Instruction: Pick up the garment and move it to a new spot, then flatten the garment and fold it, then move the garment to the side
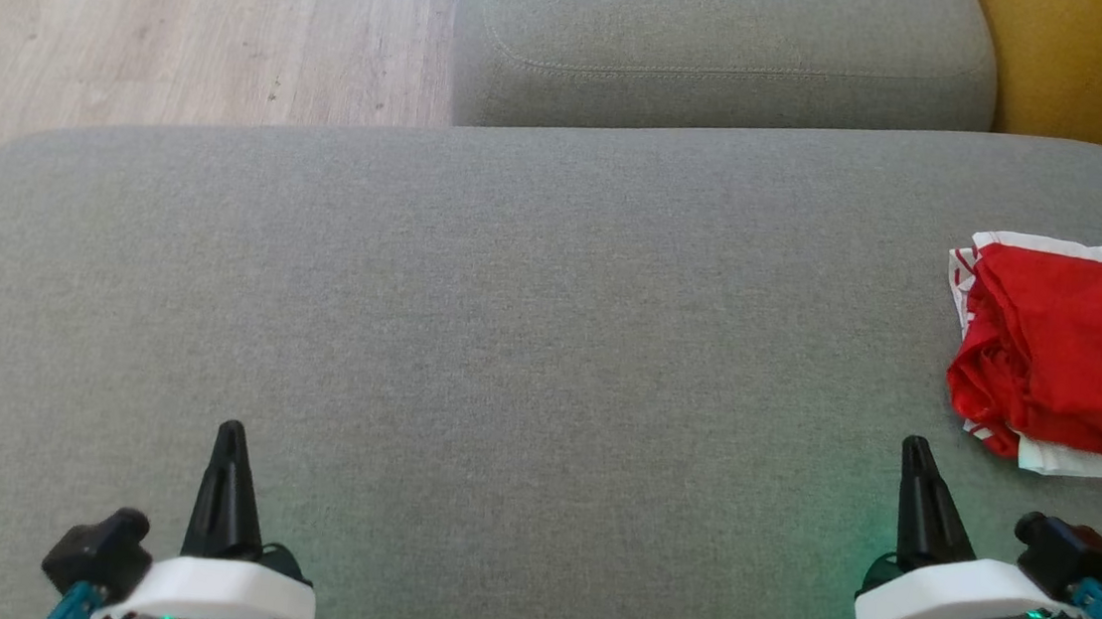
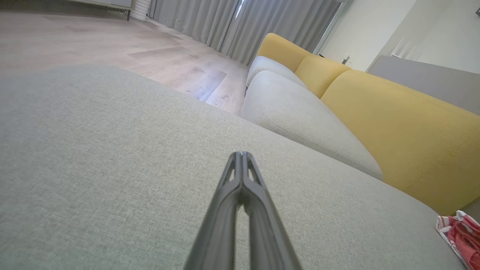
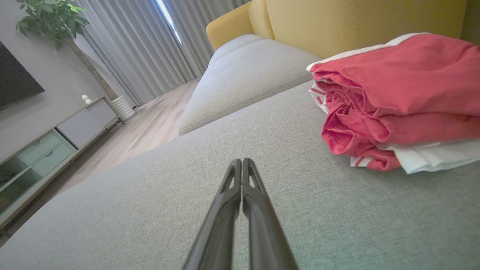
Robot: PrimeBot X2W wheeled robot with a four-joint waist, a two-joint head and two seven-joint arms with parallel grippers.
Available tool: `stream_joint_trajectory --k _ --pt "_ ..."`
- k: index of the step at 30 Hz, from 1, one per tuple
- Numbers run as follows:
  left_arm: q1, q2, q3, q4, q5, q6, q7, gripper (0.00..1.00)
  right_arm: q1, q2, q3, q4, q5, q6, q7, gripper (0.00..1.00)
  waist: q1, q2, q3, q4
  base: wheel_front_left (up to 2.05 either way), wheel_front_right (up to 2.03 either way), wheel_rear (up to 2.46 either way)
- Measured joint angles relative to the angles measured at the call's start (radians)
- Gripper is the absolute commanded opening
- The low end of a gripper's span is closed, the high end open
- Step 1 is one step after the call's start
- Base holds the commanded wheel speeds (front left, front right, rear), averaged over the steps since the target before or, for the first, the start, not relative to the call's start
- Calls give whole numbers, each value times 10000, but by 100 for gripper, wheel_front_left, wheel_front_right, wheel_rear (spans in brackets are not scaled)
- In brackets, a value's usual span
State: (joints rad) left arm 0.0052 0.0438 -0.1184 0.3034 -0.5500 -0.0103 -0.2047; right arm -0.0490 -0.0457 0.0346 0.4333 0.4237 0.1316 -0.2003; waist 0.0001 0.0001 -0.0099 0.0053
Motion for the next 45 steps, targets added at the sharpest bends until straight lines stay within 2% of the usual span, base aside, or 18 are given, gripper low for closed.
stream_joint_trajectory --k 45 --pt "-217 -2 838 -105 -4224 -441 1256 0 -3 4 -685 -598 4732 0 1239 0 0 0 53 -21 0 0 0"
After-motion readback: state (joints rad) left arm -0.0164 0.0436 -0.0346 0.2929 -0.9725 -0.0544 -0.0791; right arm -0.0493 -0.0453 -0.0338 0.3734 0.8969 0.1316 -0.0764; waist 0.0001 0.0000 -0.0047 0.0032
